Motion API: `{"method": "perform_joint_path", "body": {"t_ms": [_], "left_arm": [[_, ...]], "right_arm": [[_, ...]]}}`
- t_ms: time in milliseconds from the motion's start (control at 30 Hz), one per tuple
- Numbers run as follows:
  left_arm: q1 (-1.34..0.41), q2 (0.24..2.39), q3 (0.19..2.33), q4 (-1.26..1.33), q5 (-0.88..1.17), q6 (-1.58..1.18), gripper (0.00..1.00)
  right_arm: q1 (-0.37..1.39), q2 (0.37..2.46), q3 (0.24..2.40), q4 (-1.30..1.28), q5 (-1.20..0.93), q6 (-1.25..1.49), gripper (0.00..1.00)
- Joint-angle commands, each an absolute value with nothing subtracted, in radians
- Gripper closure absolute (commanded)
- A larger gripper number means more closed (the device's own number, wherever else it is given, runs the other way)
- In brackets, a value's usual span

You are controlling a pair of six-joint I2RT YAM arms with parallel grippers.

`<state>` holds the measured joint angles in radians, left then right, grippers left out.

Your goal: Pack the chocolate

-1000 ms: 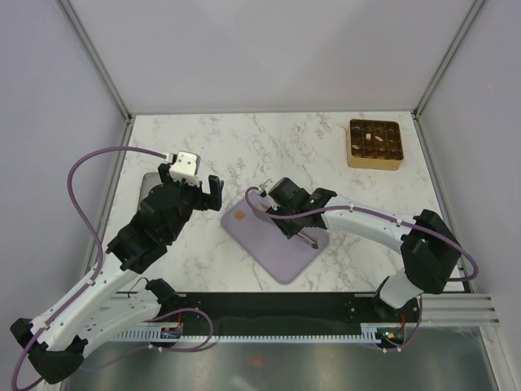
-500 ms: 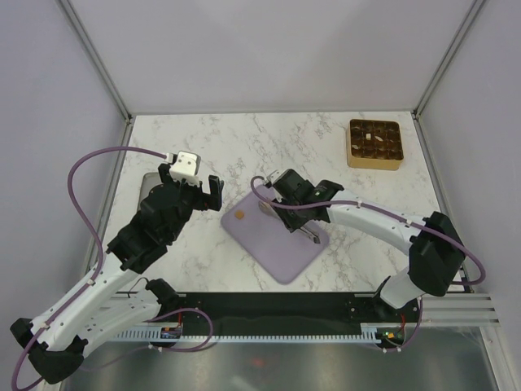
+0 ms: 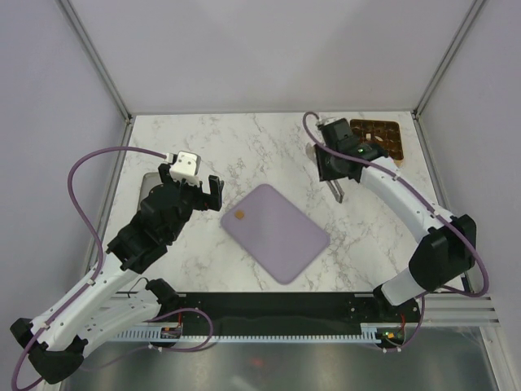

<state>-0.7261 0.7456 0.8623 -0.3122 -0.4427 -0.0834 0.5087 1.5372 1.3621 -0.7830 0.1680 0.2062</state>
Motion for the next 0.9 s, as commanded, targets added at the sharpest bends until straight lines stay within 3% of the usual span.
{"method": "perform_joint_path", "body": {"t_ms": [0, 300, 867], "left_arm": [[-0.730, 0.739, 0.862, -0.267, -0.446, -0.041, 0.03], [-0.730, 0.735, 0.864, -0.267, -0.448, -0.040, 0.02], [-0.729, 0.744, 0.865, -0.267, -0.454, -0.034, 0.02]], "right_arm": [[0.384, 1.540, 1.491, -0.781, 0.267, 0.247, 0.60], [0.102, 1.679, 1.649, -0.788, 0.242, 0.278, 0.60], [-0.063, 1.835, 1.686, -0.746, 0.167, 0.310, 0.59]]}}
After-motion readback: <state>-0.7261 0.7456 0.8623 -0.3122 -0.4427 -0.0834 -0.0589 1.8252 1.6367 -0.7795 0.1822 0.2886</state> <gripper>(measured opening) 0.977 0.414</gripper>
